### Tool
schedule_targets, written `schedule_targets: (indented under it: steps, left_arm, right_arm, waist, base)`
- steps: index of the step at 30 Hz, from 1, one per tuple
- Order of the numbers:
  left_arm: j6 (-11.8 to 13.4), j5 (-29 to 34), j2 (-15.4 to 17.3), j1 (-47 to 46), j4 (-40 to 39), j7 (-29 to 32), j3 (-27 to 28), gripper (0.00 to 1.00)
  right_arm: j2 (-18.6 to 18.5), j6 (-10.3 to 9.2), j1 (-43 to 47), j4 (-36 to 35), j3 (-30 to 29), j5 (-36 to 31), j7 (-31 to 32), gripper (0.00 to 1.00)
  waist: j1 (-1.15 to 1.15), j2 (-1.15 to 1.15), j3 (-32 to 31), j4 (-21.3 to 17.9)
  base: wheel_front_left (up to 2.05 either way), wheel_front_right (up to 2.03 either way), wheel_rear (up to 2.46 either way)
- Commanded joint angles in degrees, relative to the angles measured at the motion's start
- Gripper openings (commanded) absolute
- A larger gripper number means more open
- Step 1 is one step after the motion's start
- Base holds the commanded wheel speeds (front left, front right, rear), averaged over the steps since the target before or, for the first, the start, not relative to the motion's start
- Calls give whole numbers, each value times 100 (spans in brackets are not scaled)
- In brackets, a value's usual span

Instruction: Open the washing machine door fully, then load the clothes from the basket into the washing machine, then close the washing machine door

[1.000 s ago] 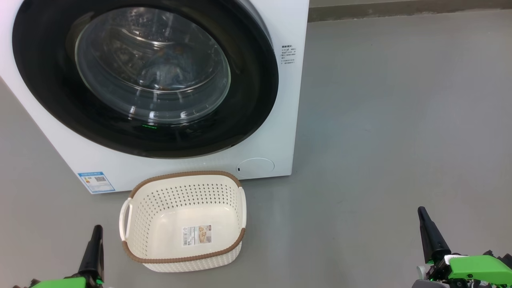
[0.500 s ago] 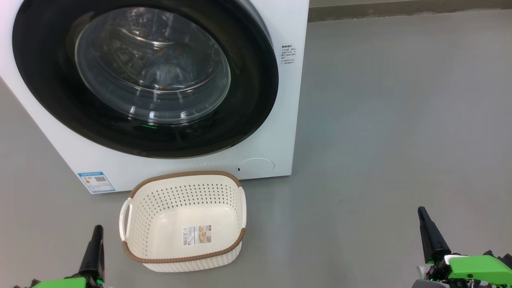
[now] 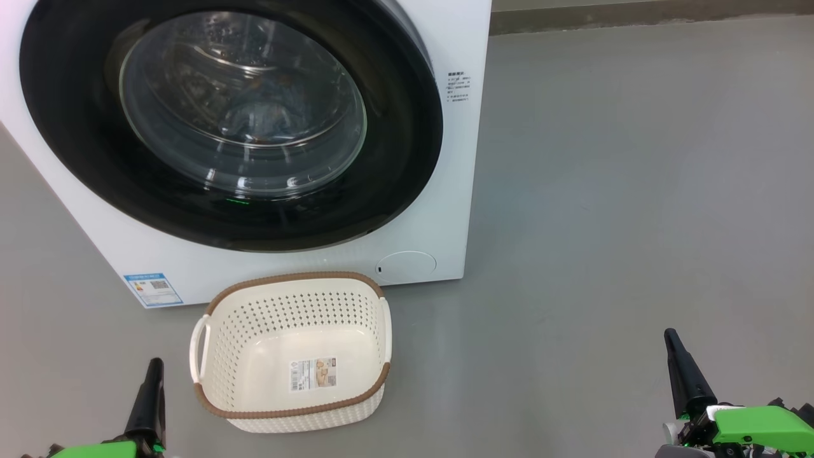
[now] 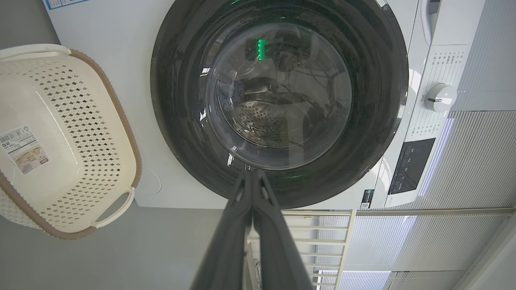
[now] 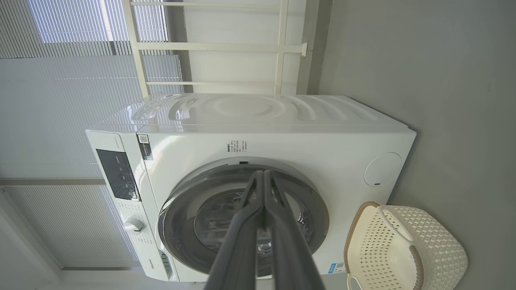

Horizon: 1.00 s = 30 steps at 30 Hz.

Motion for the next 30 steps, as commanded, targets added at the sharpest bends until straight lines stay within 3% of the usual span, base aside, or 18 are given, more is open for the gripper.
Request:
schedule_targets:
  steps: [1, 30]
  left_arm:
    - [-66, 23, 74, -229, -111, 41, 205, 0]
    - [-66, 43, 57, -231, -110, 61, 229, 0]
  right_arm:
    - [-59, 9, -232, -142, 132, 23, 44, 0]
    - [-59, 9, -232, -142, 132, 23, 43, 0]
  waist:
    - [0, 0, 0, 0]
    - [0, 0, 0, 0]
  base:
    - [0, 0, 0]
    - [0, 0, 0]
